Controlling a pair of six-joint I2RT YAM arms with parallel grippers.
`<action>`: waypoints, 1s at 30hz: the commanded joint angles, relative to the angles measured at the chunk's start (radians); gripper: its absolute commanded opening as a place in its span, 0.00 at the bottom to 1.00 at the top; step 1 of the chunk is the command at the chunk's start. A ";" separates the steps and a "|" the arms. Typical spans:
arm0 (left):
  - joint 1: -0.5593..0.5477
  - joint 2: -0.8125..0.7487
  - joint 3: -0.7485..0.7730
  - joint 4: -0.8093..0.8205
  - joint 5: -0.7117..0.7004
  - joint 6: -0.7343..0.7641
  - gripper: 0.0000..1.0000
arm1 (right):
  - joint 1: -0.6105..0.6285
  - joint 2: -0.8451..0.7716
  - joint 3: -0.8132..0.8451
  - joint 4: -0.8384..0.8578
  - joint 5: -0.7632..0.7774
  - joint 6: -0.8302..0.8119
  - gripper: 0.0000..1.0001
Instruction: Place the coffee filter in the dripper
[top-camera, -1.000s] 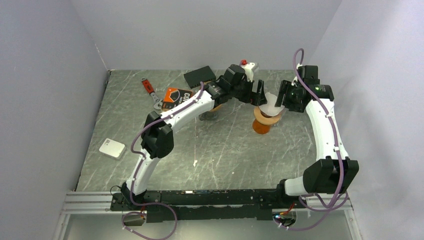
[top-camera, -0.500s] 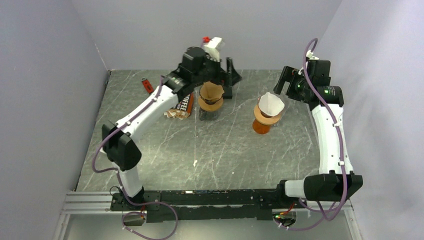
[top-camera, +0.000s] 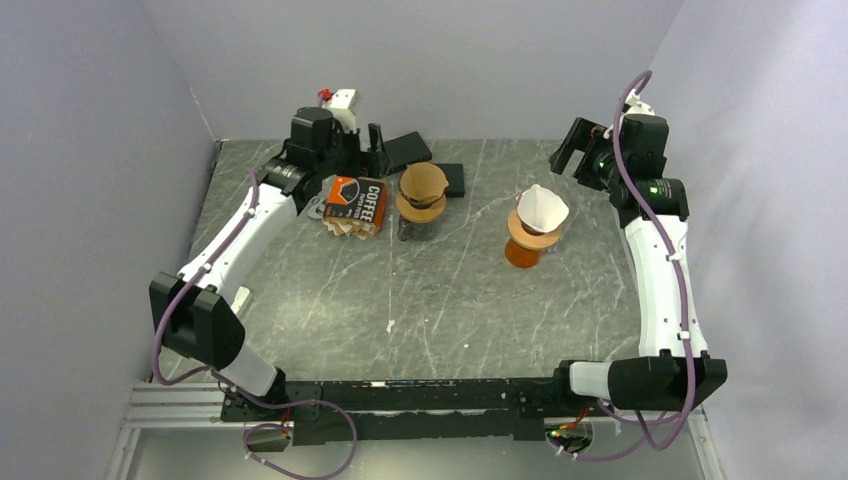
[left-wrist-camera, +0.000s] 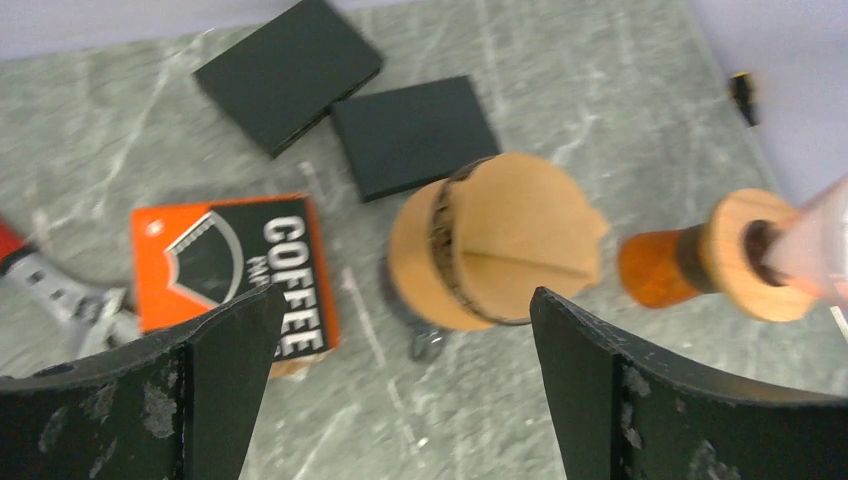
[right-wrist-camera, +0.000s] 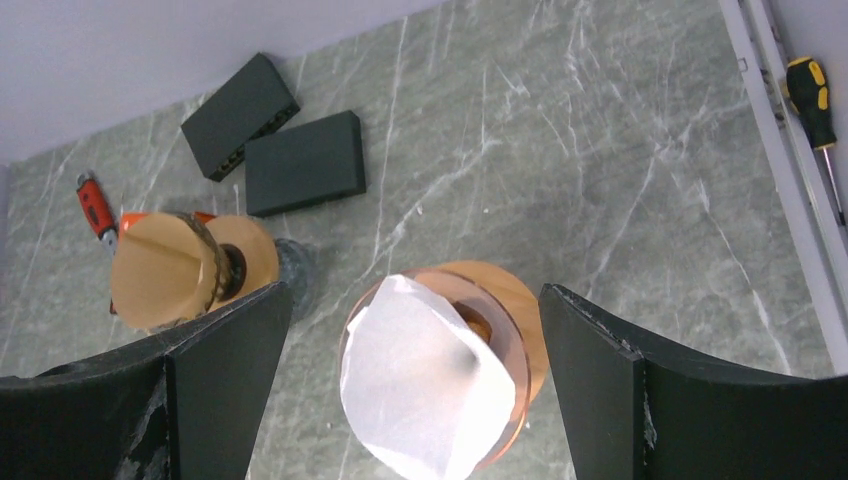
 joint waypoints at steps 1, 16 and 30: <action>0.099 -0.041 -0.068 -0.096 -0.044 0.045 1.00 | -0.001 -0.003 -0.054 0.198 0.047 0.039 1.00; 0.267 -0.208 -0.467 0.152 -0.092 -0.046 0.99 | -0.139 0.088 -0.462 0.754 0.425 0.267 1.00; 0.276 -0.215 -0.750 0.498 -0.369 0.004 1.00 | -0.183 0.047 -0.978 1.030 0.716 0.362 1.00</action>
